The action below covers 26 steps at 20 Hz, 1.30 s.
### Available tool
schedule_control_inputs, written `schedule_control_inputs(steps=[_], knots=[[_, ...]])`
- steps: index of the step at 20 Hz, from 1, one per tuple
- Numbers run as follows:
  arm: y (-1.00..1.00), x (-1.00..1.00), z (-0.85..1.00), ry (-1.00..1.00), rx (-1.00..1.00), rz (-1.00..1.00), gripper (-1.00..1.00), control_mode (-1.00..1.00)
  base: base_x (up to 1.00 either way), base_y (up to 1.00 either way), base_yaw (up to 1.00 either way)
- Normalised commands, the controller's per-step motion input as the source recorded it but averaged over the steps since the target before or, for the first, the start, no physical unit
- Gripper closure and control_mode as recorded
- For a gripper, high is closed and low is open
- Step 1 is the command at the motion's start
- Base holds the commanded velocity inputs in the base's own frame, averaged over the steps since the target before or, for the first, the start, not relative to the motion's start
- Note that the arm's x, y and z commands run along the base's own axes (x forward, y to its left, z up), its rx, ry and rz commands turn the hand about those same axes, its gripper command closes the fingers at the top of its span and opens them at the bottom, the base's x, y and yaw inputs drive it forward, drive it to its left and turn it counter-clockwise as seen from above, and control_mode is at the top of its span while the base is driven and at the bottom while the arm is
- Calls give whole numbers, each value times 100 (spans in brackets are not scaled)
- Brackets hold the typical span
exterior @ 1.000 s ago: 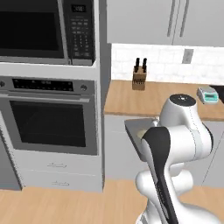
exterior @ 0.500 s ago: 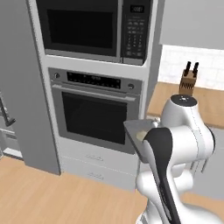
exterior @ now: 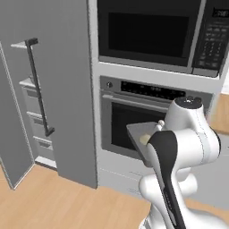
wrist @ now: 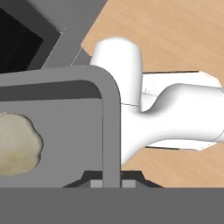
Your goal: Take the meat container that has the fish and place it on the second highest rack of the freezer. Then take the vegetable container that has the garlics and place it on the highest rack of the freezer.
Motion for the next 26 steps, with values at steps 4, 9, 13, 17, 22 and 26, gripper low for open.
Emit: schedule_control_inputs(steps=[4,9,13,17,22,26], knots=[[0,0,0,0,0,0,100,100,84,100,17],[0,0,0,0,0,0,100,100,93,100,3],[0,0,0,0,0,0,100,100,91,100,-3],[0,0,0,0,0,0,100,100,76,100,-9],[0,0,0,0,0,0,100,100,70,96,-23],[0,0,0,0,0,0,100,100,55,57,-27]])
